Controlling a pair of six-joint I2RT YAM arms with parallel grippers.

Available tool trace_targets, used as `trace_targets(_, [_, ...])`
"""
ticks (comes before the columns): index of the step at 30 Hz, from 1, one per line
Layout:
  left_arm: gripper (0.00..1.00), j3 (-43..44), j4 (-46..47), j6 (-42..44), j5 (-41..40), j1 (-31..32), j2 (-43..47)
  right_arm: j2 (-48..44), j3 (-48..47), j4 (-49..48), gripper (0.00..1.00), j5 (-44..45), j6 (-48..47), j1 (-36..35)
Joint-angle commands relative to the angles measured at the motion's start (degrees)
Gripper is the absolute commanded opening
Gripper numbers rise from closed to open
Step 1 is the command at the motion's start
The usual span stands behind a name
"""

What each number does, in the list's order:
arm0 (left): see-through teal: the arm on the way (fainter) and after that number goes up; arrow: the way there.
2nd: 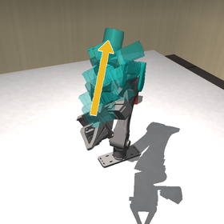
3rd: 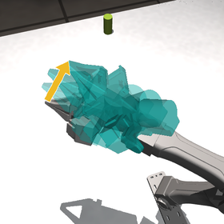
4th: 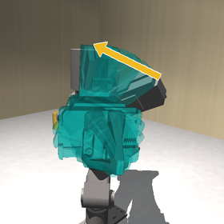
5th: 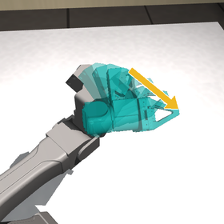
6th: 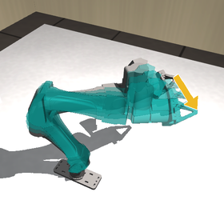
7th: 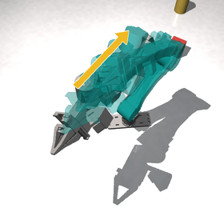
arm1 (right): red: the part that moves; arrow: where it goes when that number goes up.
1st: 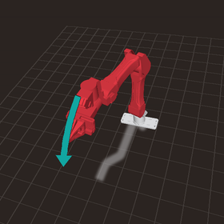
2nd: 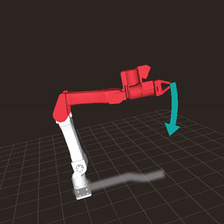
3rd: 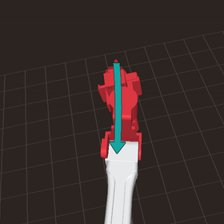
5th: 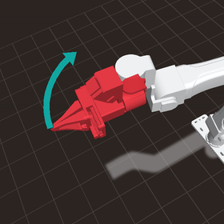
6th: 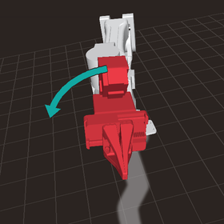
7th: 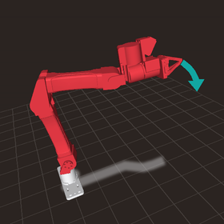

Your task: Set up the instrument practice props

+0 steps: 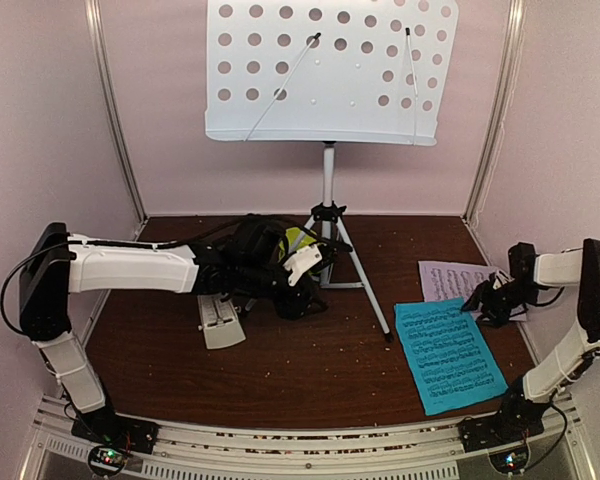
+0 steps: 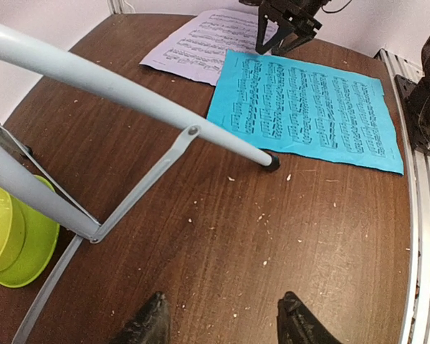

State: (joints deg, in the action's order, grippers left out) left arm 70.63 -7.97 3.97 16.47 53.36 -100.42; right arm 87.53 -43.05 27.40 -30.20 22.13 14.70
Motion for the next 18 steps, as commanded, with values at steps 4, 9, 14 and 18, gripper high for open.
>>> trace_targets(4, [0.52,0.4,3.3,-0.7,0.3,-0.2,-1.7,1.5,6.0,-5.8,0.45,-11.2,4.7,-0.2])
trace_targets(9, [0.52,0.4,3.7,-0.8,0.2,-0.2,-2.1,0.6,7.1,-6.0,0.37,-13.2,5.6,-0.3])
trace_targets(14, [0.52,0.9,3.6,-0.6,0.1,-0.2,-2.6,0.3,7.5,-5.3,0.34,-13.3,5.3,-1.6])
trace_targets(18, [0.52,1.2,3.2,-0.4,-0.1,-0.2,-2.6,-2.4,6.3,-2.3,0.39,-9.2,2.7,-2.3])
